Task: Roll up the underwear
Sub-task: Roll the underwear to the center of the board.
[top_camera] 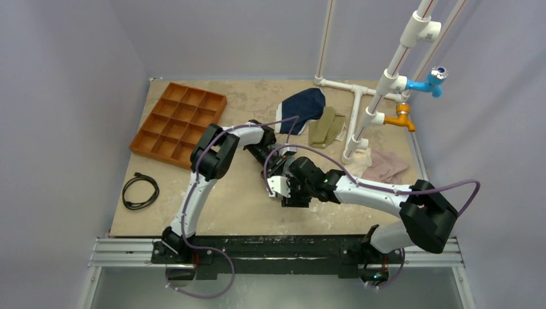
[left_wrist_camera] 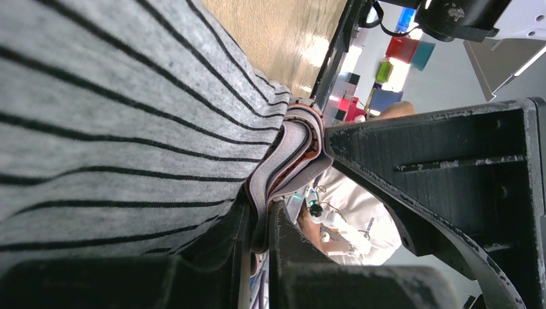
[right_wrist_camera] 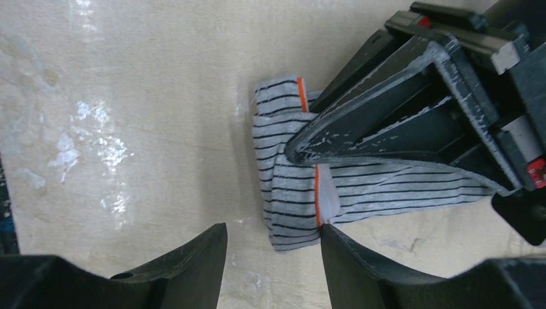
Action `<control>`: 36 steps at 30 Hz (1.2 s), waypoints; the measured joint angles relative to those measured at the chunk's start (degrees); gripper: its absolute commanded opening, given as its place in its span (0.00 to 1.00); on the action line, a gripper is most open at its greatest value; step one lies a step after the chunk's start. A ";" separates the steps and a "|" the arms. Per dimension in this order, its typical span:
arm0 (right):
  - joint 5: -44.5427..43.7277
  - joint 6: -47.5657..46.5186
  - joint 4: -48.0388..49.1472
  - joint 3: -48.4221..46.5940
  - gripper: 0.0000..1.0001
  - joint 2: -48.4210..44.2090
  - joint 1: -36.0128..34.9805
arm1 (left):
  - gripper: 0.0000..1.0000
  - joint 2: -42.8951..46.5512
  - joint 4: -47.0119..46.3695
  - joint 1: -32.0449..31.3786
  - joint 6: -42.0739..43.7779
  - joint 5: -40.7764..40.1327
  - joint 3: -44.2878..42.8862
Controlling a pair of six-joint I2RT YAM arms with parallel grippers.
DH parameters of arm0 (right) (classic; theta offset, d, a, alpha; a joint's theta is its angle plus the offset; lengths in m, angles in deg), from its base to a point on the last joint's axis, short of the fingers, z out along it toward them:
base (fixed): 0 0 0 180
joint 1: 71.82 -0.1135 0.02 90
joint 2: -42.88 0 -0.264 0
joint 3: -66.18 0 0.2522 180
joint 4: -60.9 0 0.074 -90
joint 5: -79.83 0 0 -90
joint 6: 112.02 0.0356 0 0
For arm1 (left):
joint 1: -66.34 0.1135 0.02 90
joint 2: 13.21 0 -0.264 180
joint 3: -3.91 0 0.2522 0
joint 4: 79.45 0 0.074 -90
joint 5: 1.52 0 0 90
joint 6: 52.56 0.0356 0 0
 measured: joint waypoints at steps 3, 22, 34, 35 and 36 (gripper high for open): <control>-2.43 -0.76 1.77 0.11 0.52 0.11 -0.90 | 0.00 -0.04 0.11 0.00 0.00 0.00 -0.02; -5.60 -3.89 7.76 0.55 0.35 6.97 -2.47 | 0.00 -0.22 0.87 0.02 0.70 0.17 -0.28; -4.57 -5.90 4.87 -3.48 0.00 10.32 -2.45 | 0.23 -0.09 1.42 0.46 2.01 0.33 0.20; -4.15 -5.99 3.93 -4.20 0.00 10.73 -2.43 | 0.27 0.15 1.25 0.46 2.05 0.26 0.46; -3.54 -6.01 2.89 -5.09 0.00 11.28 -2.34 | 0.31 0.44 1.22 0.48 2.03 -0.02 0.70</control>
